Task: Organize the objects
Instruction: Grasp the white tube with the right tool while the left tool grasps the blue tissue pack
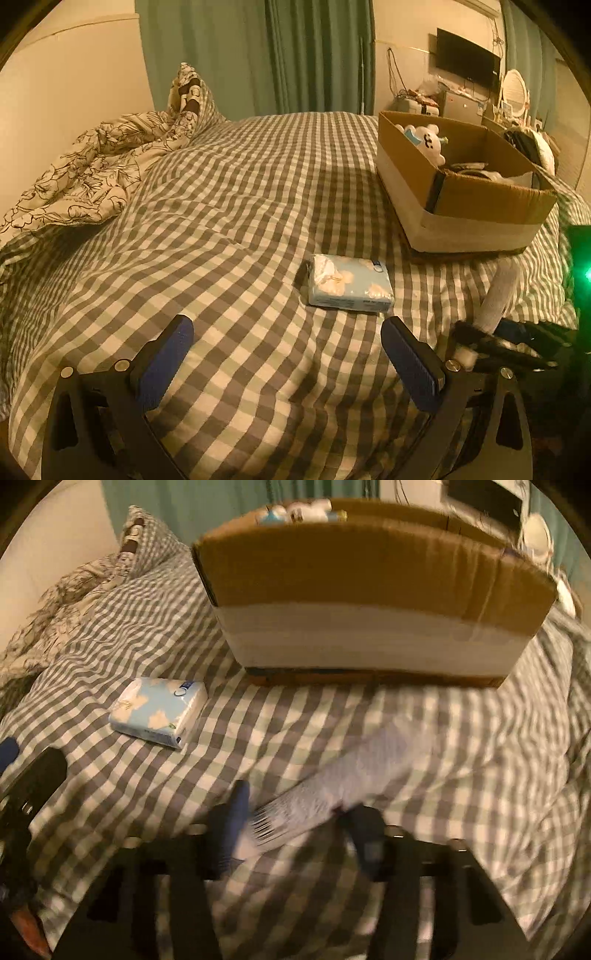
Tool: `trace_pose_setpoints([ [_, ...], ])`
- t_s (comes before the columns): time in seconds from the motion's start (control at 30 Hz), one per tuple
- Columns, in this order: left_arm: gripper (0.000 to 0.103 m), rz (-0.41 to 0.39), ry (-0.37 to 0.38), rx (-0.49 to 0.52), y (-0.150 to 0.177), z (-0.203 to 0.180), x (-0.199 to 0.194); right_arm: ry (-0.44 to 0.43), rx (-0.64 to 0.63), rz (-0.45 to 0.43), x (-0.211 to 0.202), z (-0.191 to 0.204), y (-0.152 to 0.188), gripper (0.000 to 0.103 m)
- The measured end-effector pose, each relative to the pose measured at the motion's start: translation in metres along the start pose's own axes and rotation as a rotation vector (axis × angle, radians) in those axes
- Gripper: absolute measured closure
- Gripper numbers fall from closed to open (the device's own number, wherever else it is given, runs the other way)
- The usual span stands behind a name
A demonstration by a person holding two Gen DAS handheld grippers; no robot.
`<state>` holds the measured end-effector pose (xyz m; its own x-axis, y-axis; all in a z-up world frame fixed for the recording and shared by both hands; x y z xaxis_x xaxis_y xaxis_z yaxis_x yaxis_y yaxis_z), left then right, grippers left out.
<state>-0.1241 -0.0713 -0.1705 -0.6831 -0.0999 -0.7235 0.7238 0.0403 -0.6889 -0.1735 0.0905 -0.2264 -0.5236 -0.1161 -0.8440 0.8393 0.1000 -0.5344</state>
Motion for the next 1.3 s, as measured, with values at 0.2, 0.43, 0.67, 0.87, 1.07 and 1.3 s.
trace_pose_setpoints([
  [0.2,0.000,0.033,0.022,0.048,0.002,-0.019,0.004,-0.083,-0.020,-0.034,-0.030,-0.017,0.000,0.083],
  [0.43,0.000,0.082,0.102,0.008,-0.013,-0.039,0.023,-0.092,-0.079,-0.125,-0.065,-0.032,-0.015,0.083],
  [0.67,0.000,0.148,0.061,-0.007,-0.018,-0.050,0.072,-0.106,-0.061,-0.119,-0.053,-0.047,-0.011,0.083],
  [0.87,0.000,0.145,0.025,0.008,-0.023,-0.057,0.100,-0.123,-0.075,-0.108,-0.044,-0.048,-0.009,0.083],
  [1.07,0.021,0.149,0.066,-0.011,-0.026,-0.056,0.114,-0.128,-0.069,-0.094,-0.043,-0.050,-0.005,0.083],
  [1.3,0.028,0.183,0.133,0.007,-0.014,-0.063,0.079,-0.114,-0.079,-0.127,-0.065,-0.045,0.000,0.083],
])
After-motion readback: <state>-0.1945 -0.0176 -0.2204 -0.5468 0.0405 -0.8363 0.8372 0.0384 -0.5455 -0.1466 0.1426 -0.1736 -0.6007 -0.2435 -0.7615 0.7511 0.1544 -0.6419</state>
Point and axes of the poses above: each gripper's, at about its wrist camera, not at the fingertips, and x roughly the way its jaws point, z to its left, y to its underside, the point moved 5 cm from there along x, roughly the way its jaws point, and after that the axes turned 2 degrees about -x, right-handed, at the moved point
